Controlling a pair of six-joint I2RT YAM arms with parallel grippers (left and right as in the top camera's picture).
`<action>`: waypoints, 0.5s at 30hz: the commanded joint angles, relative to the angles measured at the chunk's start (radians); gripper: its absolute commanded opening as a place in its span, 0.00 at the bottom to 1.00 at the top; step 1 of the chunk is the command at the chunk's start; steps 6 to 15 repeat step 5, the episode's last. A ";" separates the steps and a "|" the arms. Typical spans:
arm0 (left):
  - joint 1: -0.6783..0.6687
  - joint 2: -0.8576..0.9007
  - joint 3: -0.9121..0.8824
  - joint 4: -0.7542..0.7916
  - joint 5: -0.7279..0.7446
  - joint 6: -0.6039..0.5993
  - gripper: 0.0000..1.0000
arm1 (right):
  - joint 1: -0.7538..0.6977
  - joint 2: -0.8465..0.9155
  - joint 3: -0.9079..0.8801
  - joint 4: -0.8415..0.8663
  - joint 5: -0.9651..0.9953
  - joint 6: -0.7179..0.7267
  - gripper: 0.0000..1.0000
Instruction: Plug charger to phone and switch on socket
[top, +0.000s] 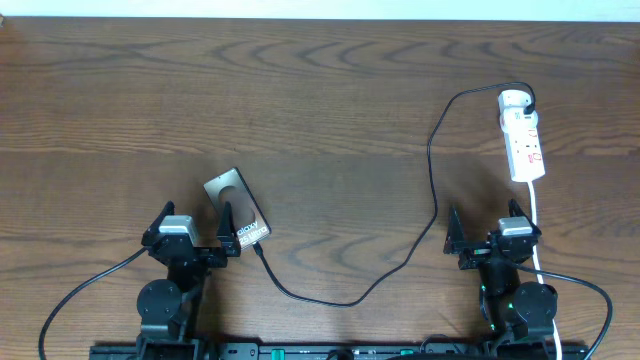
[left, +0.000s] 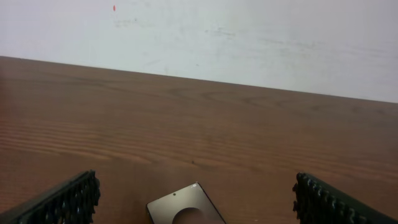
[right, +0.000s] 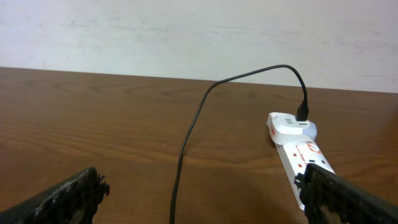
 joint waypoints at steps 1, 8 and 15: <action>0.003 -0.006 -0.016 -0.036 0.013 0.013 0.98 | 0.008 -0.007 -0.001 -0.005 0.004 -0.012 0.99; 0.003 -0.006 -0.016 -0.036 0.013 0.013 0.98 | 0.008 -0.007 -0.001 -0.005 0.004 -0.011 0.99; 0.003 -0.006 -0.016 -0.036 0.013 0.013 0.98 | 0.008 -0.007 -0.001 -0.005 0.004 -0.011 0.99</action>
